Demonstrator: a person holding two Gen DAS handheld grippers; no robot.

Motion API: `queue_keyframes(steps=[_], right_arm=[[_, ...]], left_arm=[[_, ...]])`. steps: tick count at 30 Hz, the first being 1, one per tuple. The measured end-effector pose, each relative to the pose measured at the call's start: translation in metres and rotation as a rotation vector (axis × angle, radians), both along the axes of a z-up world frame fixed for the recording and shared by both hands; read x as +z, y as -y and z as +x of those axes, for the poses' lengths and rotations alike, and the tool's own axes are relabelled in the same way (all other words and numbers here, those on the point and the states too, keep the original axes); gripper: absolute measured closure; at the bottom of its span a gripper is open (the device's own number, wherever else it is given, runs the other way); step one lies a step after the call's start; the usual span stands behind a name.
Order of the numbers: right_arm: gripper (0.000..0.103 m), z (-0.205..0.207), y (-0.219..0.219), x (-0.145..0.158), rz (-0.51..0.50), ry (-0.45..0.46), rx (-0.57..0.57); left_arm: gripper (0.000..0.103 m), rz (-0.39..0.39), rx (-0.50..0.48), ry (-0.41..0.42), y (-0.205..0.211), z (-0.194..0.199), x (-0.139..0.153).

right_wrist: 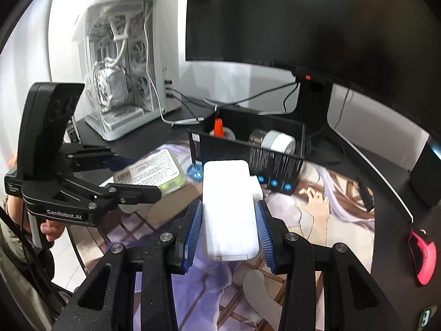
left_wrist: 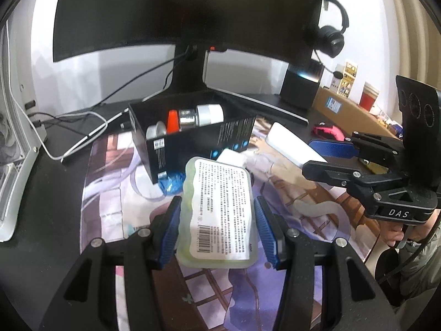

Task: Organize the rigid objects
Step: 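Carry the green box with the left gripper while the right carries the power bank over the black box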

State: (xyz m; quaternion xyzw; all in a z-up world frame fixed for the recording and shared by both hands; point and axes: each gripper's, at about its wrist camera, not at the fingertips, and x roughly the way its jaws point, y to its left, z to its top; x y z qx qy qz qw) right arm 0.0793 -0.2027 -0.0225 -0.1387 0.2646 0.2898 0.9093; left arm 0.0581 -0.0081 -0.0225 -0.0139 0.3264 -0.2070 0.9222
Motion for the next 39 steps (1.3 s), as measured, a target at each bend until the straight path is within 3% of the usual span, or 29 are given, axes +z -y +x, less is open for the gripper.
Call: queue_keyframes(steps=[13,16,18,28,31,35,36,38,39], right_arm=[[0.064,-0.005,-0.002,0.039,0.066,0.133,-0.010],[0.063,0.001,-0.004,0.047,0.078,0.156,-0.019],[0.064,0.006,-0.004,0.051,0.087,0.168,-0.026],[0.064,0.055,-0.017,0.052,0.091,0.143,-0.058],[0.064,0.065,-0.015,0.046,0.092,0.113,-0.066],[0.063,0.046,-0.002,0.039,0.060,0.114,-0.056],[0.063,0.040,0.004,0.036,0.054,0.106,-0.060],[0.063,0.028,0.016,0.030,0.059,0.076,-0.065],[0.063,0.024,0.018,0.027,0.054,0.065,-0.063]], left_arm=[[0.052,0.040,0.056,0.183,0.000,0.009,0.044],[0.060,0.060,0.068,0.217,0.002,0.013,0.052],[0.060,0.056,0.071,0.233,0.004,0.020,0.060],[0.062,0.036,0.095,0.177,0.000,0.051,0.054],[0.062,0.037,0.059,0.153,0.001,0.041,0.045],[0.060,0.092,-0.068,0.103,0.013,0.012,0.026],[0.057,0.103,-0.100,0.089,0.017,0.007,0.022],[0.039,0.129,-0.211,0.058,0.031,-0.009,0.010],[0.039,0.154,-0.266,0.046,0.040,-0.017,0.004]])
